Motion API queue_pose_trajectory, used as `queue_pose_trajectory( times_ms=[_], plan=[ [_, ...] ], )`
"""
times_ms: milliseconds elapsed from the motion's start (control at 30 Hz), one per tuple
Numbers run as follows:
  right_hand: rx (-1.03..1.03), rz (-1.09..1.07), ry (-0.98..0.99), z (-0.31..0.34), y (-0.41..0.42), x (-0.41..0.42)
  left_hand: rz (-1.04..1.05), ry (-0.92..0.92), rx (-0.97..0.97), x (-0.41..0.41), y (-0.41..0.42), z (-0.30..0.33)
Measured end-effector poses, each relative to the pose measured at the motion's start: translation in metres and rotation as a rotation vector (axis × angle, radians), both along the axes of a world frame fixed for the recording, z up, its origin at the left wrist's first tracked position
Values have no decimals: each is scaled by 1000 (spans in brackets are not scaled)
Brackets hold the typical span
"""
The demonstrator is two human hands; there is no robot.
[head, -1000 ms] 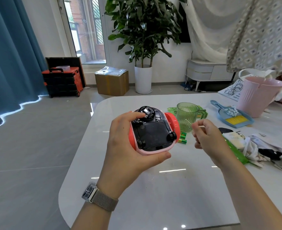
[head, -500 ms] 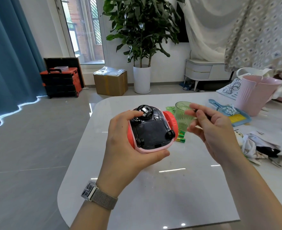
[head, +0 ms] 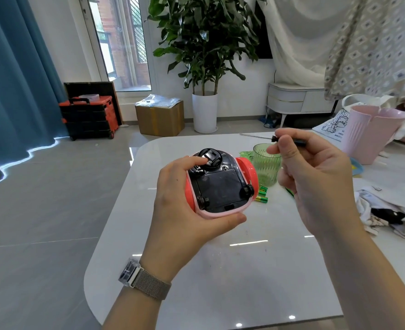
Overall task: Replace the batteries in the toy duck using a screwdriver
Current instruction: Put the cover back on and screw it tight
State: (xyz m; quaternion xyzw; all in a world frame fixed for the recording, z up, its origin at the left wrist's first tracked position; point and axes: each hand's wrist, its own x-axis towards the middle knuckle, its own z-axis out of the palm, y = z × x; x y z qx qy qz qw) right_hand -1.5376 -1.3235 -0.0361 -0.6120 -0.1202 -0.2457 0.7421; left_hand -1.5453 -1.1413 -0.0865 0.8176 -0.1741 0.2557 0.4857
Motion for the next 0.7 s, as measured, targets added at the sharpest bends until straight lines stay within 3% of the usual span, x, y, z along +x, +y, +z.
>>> queue_pose_trajectory(
  times_ms=[133, 300, 467, 700],
  plan=[
    [-89, -19, 6, -2, 2, 0, -6, 0, -2, -1, 0, 0],
    [-369, -152, -139, -7, 5, 1, -1, -3, 8, 0, -1, -1],
    [-324, -174, -264, -9, 11, 1, -5, -1, 10, 1, -1, -1],
    [-552, -299, -360, -15, 6, 5, -9, 2, 7, 1, -2, -1]
  ],
)
